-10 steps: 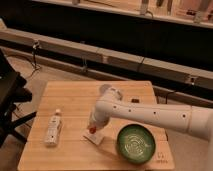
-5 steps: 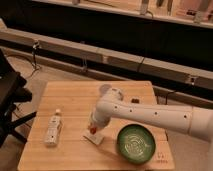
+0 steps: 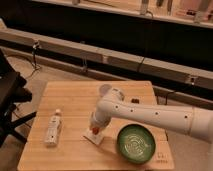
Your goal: Place the pepper on the white sponge
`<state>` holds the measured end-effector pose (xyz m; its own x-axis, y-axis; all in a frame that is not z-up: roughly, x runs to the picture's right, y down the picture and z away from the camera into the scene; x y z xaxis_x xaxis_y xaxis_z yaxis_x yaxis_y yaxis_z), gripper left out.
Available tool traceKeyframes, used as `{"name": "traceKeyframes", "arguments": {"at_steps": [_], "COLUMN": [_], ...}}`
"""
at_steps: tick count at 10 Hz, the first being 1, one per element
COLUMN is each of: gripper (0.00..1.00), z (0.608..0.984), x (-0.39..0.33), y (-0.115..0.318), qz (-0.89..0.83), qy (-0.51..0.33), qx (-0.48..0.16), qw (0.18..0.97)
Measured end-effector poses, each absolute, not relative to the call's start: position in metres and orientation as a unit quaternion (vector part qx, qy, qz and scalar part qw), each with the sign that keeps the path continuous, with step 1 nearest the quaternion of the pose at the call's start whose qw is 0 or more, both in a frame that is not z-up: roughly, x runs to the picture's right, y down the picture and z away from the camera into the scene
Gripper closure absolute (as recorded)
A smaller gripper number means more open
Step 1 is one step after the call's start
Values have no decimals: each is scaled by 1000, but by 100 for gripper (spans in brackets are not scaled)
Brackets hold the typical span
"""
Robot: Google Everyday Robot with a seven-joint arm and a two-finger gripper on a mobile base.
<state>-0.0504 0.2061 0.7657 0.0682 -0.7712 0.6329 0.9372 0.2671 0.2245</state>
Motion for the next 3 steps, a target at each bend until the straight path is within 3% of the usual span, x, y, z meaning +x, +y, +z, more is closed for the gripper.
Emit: {"name": "traceKeyframes", "arguments": {"at_steps": [3], "gripper": [53], "z": [766], "x": [-50], "y": [207], "qz": [-593], "qy": [-341], "qx": [-122], "qw": [720]}}
